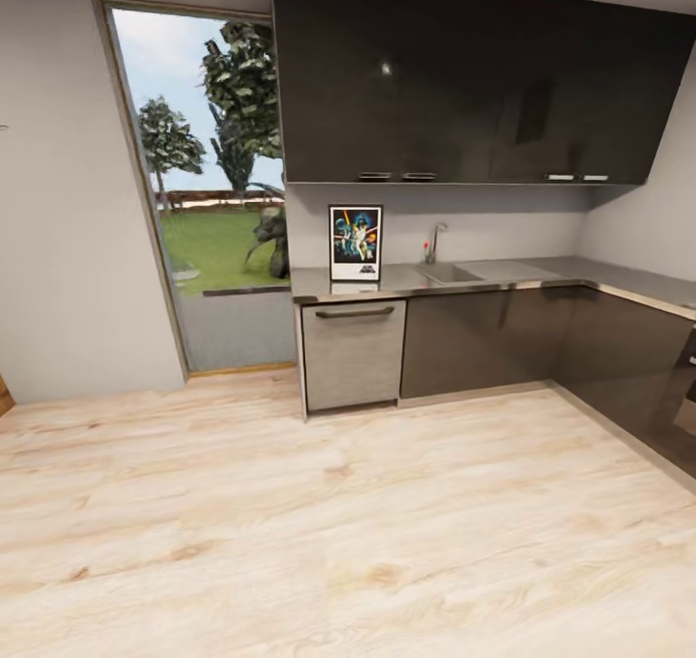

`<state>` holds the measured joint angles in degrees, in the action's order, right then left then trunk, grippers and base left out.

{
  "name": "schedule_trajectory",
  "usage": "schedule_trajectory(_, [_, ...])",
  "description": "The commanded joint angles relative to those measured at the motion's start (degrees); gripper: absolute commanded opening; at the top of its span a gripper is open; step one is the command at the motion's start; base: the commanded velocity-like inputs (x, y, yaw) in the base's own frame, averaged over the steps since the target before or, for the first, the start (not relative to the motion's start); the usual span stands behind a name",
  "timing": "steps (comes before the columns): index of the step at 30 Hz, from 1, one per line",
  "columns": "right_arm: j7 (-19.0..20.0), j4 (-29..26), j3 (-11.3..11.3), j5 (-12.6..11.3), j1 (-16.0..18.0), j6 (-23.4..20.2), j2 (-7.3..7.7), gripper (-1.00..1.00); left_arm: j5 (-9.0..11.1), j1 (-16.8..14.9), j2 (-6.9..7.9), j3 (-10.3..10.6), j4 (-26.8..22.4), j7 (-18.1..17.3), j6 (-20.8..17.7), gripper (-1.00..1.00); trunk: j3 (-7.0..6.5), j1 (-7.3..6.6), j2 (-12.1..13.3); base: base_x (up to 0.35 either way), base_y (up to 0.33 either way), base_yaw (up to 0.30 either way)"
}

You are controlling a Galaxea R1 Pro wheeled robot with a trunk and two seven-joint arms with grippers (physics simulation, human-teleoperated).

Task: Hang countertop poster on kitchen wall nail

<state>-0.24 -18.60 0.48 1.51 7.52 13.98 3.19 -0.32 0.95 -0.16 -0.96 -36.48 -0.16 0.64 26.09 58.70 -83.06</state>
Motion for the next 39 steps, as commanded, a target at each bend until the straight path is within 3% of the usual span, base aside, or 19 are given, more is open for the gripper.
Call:
schedule_trajectory(1, [0.0, 0.1, 0.0, 0.2, 0.0, 0.2, 0.0, 1.0, 0.0, 0.0, -0.02, -0.1, -0.1, 0.0, 0.1, 1.0, 0.05, 0.03, 0.0, 0.282, -0.196, 0.115])
schedule_trajectory(25, [0.0, 0.1, 0.0, 0.2, 0.0, 0.2, 0.05, 1.0, 0.0, 0.0, -0.02, -0.1, -0.1, 0.0, 0.1, 1.0, 0.05, 0.03, 0.0, 0.282, -0.202, 0.256])
schedule_trajectory(39, [0.0, 0.1, 0.0, 0.2, 0.0, 0.2, 0.31, 1.0, 0.0, 0.0, -0.02, -0.1, -0.1, 0.0, 0.1, 1.0, 0.05, 0.03, 0.0, 0.282, -0.209, 0.036])
